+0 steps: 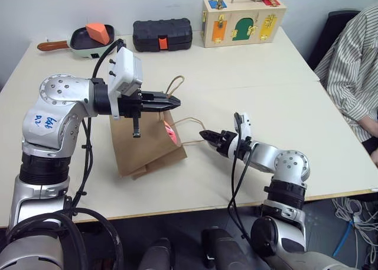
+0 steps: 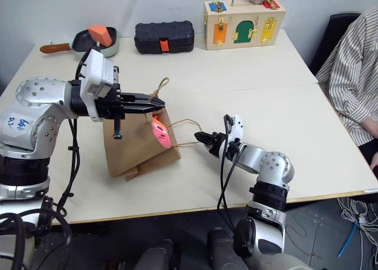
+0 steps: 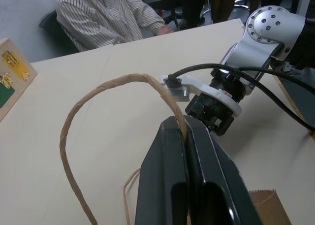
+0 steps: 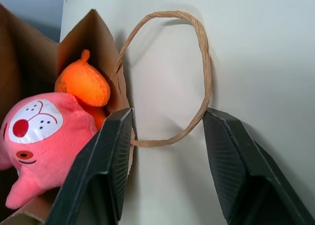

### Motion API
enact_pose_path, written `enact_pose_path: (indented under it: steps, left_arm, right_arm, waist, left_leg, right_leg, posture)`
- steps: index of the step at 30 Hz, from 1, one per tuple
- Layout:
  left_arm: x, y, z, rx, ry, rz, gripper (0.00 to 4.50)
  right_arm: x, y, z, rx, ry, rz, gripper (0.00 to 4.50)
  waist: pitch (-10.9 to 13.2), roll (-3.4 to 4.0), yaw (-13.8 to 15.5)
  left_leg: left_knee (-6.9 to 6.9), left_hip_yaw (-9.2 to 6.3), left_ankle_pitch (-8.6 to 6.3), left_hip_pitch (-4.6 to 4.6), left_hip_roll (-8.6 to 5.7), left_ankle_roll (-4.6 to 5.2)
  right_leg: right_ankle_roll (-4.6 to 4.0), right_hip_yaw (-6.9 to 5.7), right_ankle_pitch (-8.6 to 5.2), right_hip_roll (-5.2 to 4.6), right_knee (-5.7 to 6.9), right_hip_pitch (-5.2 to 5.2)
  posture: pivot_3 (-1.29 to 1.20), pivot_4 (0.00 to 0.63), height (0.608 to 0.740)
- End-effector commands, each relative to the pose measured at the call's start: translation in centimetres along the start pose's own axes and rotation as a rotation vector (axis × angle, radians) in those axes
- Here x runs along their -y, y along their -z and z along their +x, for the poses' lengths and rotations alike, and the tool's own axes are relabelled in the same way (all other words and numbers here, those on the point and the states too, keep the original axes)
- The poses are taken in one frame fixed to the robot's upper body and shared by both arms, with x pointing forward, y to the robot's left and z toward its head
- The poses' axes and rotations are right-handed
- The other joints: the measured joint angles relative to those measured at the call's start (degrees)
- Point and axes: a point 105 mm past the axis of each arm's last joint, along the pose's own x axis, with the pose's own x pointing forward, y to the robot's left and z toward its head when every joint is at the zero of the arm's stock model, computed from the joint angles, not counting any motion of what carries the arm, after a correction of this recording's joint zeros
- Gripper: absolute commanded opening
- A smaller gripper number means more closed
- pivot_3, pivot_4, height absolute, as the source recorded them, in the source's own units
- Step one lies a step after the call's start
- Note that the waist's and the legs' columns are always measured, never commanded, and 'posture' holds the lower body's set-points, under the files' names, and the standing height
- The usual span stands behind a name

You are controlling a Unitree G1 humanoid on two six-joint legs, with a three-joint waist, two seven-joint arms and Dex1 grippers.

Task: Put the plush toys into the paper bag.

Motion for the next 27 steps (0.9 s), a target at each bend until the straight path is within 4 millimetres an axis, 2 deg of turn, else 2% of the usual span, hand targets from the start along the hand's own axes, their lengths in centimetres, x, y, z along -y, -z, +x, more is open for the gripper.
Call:
enact_pose_path:
  steps: [1,4,5,9,10,12,17,21,24,27]
  left_arm:
    - [-0.2,-1.3,-0.5,0.017,-0.014,0.06,0.0]
    - [-0.2,-1.3,-0.5,0.017,-0.014,0.062,0.0]
    - [-0.2,-1.3,-0.5,0.017,-0.014,0.063,0.0]
    - [-0.3,-1.3,-0.4,0.017,-0.016,0.063,0.0]
    - [-0.3,-1.2,-0.3,0.016,-0.018,0.062,0.0]
    - [-0.4,-1.1,-0.4,0.016,-0.03,0.06,0.0]
    - [-1.2,-0.9,-0.4,0.03,-0.096,0.069,0.0]
    - [-3.2,-1.9,-0.5,0.1,-0.209,0.086,0.0]
    - [-4.6,-2.4,-0.4,0.146,-0.278,0.096,0.0]
    - [-5.0,-2.4,0.0,0.17,-0.296,0.093,0.0]
  right_arm:
    - [-0.7,0.2,0.7,-0.018,-0.021,0.003,2.22]
    - [-0.7,0.6,1.4,-0.037,0.0,-0.041,2.22]
    - [-0.6,0.6,1.5,-0.034,0.005,-0.049,2.04]
    - [-1.1,-0.2,1.0,0.002,0.007,-0.186,1.07]
    - [-1.5,-0.7,0.5,0.026,0.003,-0.256,0.62]
    - [-2.6,-1.7,-0.4,0.078,-0.021,-0.368,0.03]
    - [-7.1,-5.1,-4.3,0.24,-0.1,-0.698,0.03]
    - [-11.9,-8.5,-8.3,0.397,-0.178,-0.881,0.03]
    - [-14.5,-9.0,-10.2,0.437,-0.203,-1.054,0.03]
    - [-16.1,-8.7,-11.1,0.452,-0.223,-1.176,0.03]
  waist:
    - [0.0,0.0,0.0]
    - [0.0,0.0,-0.1]
    - [0.0,0.0,-0.2]
    - [0.0,0.0,-0.1]
    - [0.0,0.0,0.0]
    - [0.0,0.01,0.2]
    - [0.0,0.01,0.9]
    - [0.0,0.03,1.4]
    - [0.0,0.03,1.7]
    - [0.0,0.02,1.8]
  left_leg:
    - [0.0,0.0,0.0,0.0,0.0,0.0]
    - [-0.01,-0.01,0.0,0.0,0.01,0.0]
    - [-0.01,0.0,0.0,0.0,0.01,0.0]
    - [-0.02,-0.02,0.0,0.0,0.02,0.0]
    - [-0.01,-0.02,0.0,0.0,0.0,0.0]
    - [0.0,-0.02,0.0,0.0,0.0,0.0]
    - [0.05,-0.06,-0.02,-0.11,-0.06,0.04]
    - [0.04,-0.02,-0.02,-0.14,-0.02,0.04]
    - [0.03,-0.02,-0.02,-0.17,0.01,0.04]
    - [-0.05,-0.03,-0.02,-0.18,0.02,0.04]
  right_leg:
    - [0.0,0.0,0.0,0.0,0.0,0.0]
    - [0.0,0.0,0.0,0.02,0.0,0.0]
    - [0.0,0.0,0.0,0.02,0.0,0.0]
    - [0.0,-0.01,0.0,0.02,0.0,-0.01]
    - [0.0,0.0,0.0,0.01,-0.01,0.0]
    - [0.0,0.0,0.0,0.0,-0.01,0.0]
    - [0.0,0.0,0.0,-0.04,-0.13,0.0]
    - [0.0,-0.01,0.0,0.0,-0.34,0.02]
    - [0.0,-0.02,0.0,0.02,-0.38,0.01]
    - [0.0,-0.04,0.0,0.01,-0.46,0.01]
  posture:
    - [0.0,0.15,0.74]
    - [0.0,0.15,0.74]
    - [0.0,0.15,0.74]
    - [0.0,0.15,0.74]
    - [0.0,0.15,0.74]
    - [0.0,0.15,0.74]
    - [0.0,0.15,0.74]
    - [0.0,0.15,0.74]
    - [0.0,0.15,0.74]
    - [0.0,0.15,0.74]
